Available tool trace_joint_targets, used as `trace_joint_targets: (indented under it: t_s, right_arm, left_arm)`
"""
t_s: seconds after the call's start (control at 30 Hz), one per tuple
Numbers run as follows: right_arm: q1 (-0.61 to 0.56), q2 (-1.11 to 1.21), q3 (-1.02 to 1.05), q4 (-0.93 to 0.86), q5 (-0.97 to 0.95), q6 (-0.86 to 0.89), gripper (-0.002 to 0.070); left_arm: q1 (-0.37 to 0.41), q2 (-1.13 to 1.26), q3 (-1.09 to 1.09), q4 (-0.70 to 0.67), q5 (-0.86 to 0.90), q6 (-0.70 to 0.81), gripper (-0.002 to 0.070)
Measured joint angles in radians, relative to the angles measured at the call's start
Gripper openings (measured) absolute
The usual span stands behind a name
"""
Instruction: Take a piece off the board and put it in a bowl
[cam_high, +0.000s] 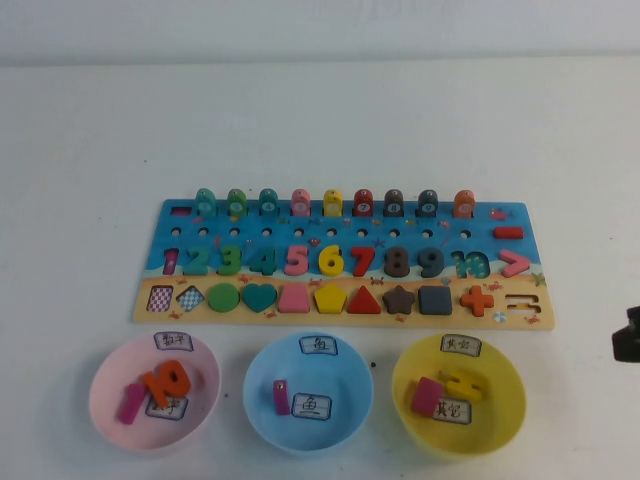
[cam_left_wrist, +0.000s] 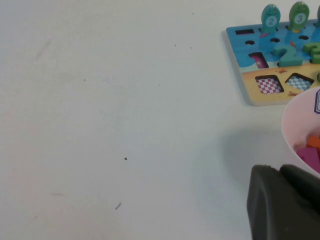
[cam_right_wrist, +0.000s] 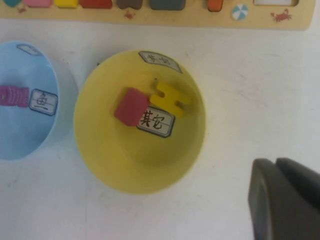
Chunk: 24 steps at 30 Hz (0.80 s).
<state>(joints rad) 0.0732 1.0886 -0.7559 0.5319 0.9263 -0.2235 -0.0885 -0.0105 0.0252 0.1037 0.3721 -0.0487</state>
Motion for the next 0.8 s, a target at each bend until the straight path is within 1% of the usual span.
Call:
trace_joint_targets:
  t_s: [0.17, 0.3, 0.5, 0.7, 0.8]
  right_arm:
    - [0.105, 0.157, -0.104, -0.111, 0.005, 0.070, -0.0017]
    - [0.182, 0.272, -0.209, -0.162, 0.020, 0.102, -0.0017]
    - [0.285, 0.430, -0.375, -0.281, 0.073, 0.179, -0.0017]
    - [0.329, 0.563, -0.535, -0.359, 0.111, 0.268, -0.0015]
    - [0.331, 0.631, -0.602, -0.415, 0.141, 0.342, 0.0014]
  left_arm:
    - [0.000, 0.000, 0.000, 0.000, 0.000, 0.000, -0.0001]
    - [0.000, 0.000, 0.000, 0.000, 0.000, 0.000, -0.0001]
    - [0.000, 0.000, 0.000, 0.000, 0.000, 0.000, -0.0001]
    - [0.000, 0.000, 0.000, 0.000, 0.000, 0.000, -0.0001]
    - [0.000, 0.000, 0.000, 0.000, 0.000, 0.000, -0.0001]
